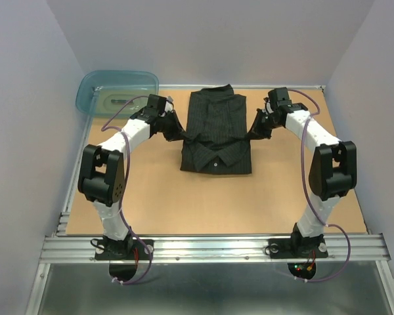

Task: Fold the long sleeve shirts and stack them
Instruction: Fold the shirt

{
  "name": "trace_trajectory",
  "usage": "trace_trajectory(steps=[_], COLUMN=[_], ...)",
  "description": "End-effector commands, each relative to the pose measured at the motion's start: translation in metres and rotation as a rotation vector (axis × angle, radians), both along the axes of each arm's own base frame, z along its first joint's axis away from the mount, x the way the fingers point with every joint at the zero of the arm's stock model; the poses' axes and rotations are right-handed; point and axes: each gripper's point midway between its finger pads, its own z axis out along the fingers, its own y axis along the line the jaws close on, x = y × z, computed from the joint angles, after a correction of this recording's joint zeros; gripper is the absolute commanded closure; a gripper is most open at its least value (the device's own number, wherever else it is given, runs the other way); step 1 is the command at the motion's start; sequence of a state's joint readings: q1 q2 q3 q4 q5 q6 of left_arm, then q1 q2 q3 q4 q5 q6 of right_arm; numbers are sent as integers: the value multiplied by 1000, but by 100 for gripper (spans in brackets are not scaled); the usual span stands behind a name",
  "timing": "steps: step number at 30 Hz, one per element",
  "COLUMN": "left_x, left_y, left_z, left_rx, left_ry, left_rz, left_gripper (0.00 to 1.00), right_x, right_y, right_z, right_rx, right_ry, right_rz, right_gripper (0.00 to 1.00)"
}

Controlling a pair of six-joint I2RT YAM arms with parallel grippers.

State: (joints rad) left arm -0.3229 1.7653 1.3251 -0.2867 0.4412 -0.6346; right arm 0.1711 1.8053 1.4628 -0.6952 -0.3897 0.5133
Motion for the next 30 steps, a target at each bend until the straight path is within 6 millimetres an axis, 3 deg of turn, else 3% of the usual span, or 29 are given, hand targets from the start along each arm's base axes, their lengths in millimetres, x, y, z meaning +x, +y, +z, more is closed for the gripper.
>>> trace_trajectory(steps=[1, 12, 18, 30], left_x=[33, 77, 83, 96], left_y=[-2, -2, -3, 1], left_z=[16, -11, -24, -49], left_rx=[1, 43, 50, 83], left_ry=[-97, -128, -129, -121], left_rz=[-13, 12, 18, 53], left_gripper=[100, 100, 100, 94], right_x=[39, 77, 96, 105], right_y=[-5, -9, -11, -12], right_z=[17, -32, -30, -53], right_rx=[13, -18, -45, -62], right_ry=[-101, -74, -124, -117], right_rz=[1, 1, 8, 8], right_gripper=[99, 99, 99, 92])
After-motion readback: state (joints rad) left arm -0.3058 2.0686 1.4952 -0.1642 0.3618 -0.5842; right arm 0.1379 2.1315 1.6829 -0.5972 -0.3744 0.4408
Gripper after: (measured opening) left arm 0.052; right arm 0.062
